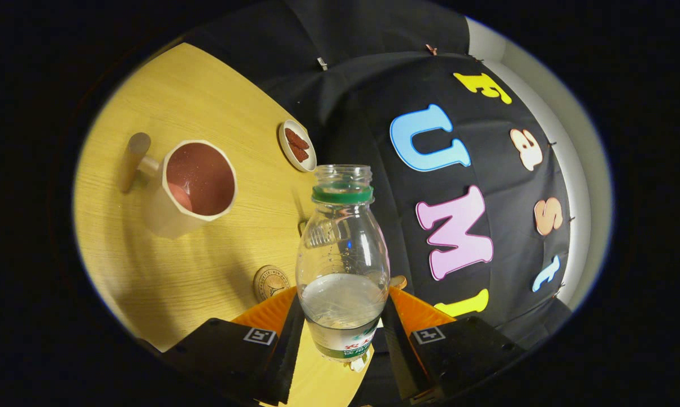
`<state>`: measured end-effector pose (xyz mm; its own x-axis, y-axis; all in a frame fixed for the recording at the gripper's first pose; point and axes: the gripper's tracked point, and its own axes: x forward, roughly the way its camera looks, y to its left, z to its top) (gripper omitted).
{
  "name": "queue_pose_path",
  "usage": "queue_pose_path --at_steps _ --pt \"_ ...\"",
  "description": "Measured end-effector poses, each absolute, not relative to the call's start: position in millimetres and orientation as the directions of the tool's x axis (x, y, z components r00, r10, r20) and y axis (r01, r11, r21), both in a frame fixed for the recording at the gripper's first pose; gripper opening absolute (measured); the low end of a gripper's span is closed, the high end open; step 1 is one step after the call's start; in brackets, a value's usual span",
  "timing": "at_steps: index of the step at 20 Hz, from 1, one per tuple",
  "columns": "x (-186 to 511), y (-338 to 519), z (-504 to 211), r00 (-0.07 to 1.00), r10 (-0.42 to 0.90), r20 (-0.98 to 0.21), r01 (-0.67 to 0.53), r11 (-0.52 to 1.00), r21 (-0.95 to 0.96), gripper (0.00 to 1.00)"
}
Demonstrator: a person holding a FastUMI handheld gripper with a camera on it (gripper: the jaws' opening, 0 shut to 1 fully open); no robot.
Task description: Take the bottle from table, then pour the juice into the cup, finally place the bottle on the coaster
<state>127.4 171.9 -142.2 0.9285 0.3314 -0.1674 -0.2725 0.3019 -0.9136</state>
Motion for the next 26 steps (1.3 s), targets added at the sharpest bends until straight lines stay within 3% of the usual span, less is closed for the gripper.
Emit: queue_pose_path --at_steps 26 --pt "146 208 -183 0.884 0.401 -0.241 -0.208 -0.125 -0.970 0.72"
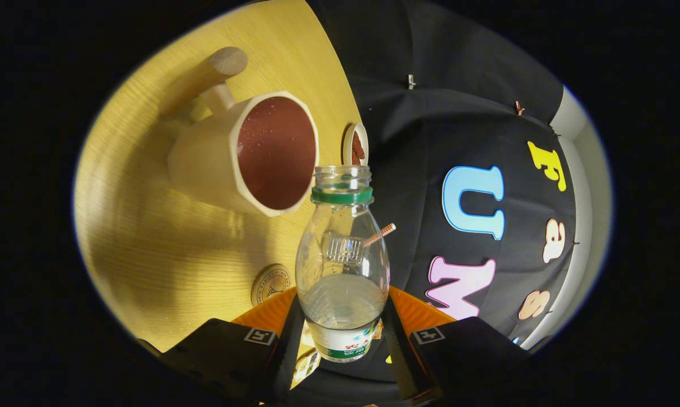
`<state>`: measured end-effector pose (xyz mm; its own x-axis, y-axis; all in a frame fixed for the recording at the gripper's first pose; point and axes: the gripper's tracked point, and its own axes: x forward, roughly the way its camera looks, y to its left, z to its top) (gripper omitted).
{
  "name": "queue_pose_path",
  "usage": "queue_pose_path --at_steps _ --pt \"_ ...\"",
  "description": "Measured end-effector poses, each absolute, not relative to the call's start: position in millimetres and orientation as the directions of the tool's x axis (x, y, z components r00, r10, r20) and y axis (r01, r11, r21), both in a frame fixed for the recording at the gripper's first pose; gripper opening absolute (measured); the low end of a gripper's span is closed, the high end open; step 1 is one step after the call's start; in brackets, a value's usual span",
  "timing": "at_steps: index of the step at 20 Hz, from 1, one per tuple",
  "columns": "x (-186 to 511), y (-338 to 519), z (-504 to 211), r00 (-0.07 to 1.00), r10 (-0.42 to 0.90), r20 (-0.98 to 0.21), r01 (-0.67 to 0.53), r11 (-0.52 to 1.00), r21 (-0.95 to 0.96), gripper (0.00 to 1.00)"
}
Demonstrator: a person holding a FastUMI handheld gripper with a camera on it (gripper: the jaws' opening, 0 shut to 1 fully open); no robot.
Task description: Take the bottle from table, then pour the juice into the cup, finally place the bottle on the coaster
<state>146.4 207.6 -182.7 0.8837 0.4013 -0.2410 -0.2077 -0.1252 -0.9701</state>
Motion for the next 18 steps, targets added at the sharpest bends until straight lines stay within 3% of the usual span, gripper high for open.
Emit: queue_pose_path --at_steps 18 --pt "147.7 209.5 -190.1 0.869 0.418 -0.266 -0.156 -0.279 -0.948 0.72"
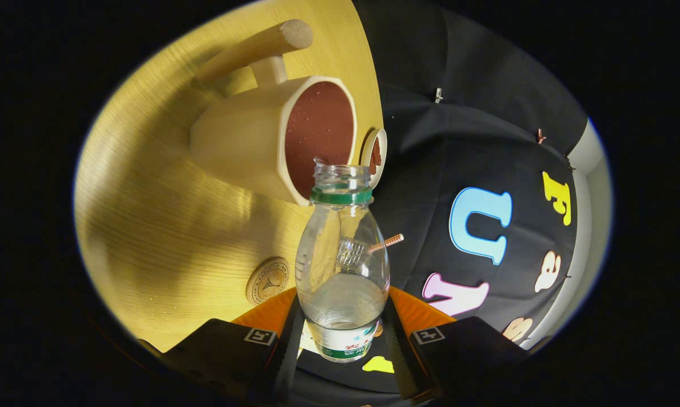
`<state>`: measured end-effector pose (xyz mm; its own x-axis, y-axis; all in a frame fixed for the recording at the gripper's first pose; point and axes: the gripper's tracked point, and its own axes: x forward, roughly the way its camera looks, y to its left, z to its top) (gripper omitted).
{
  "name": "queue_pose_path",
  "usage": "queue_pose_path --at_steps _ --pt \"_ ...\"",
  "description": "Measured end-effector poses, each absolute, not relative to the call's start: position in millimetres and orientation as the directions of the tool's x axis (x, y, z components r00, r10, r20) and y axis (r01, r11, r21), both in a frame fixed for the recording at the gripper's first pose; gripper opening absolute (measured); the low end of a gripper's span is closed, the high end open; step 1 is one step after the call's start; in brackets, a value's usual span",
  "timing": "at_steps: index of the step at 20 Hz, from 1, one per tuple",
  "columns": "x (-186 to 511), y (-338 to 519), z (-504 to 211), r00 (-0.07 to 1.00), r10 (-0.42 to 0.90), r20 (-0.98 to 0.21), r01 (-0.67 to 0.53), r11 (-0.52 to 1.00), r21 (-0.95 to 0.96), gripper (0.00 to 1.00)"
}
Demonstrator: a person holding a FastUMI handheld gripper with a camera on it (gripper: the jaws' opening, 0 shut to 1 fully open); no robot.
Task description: Take the bottle from table, then pour the juice into the cup, finally place the bottle on the coaster
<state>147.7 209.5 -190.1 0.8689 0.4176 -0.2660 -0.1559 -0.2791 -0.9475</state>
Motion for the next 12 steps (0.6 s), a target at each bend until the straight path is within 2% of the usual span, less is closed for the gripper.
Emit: queue_pose_path --at_steps 12 --pt "146.6 212.6 -184.2 0.858 0.440 -0.264 -0.105 -0.352 -0.930 0.72"
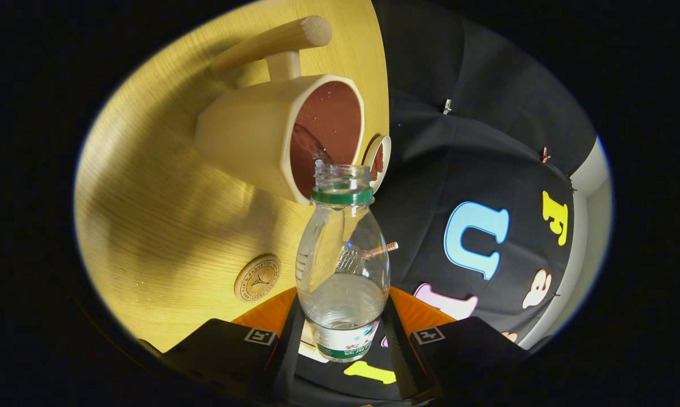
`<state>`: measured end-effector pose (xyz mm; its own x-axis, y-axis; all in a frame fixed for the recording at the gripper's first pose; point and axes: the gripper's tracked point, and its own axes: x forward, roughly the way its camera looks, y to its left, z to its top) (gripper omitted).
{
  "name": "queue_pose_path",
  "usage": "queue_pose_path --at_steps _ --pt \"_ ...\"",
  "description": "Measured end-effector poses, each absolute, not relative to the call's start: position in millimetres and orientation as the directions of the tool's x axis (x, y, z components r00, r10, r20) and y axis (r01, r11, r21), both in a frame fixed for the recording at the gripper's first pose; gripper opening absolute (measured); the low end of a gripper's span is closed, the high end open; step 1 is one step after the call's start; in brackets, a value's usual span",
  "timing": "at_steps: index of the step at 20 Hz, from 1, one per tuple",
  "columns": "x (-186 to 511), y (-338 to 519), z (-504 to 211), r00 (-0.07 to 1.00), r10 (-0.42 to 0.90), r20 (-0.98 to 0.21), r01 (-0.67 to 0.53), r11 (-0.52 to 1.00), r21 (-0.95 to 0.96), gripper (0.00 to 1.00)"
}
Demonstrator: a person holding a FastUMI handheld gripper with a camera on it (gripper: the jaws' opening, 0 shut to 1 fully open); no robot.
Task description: Take the bottle from table, then pour the juice into the cup, finally place the bottle on the coaster
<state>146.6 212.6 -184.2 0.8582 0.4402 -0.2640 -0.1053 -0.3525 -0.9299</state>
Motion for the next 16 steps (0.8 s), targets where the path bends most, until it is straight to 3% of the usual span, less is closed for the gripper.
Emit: queue_pose_path --at_steps 16 --pt "146.9 217.3 -180.8 0.860 0.428 -0.278 -0.087 -0.412 -0.907 0.72"
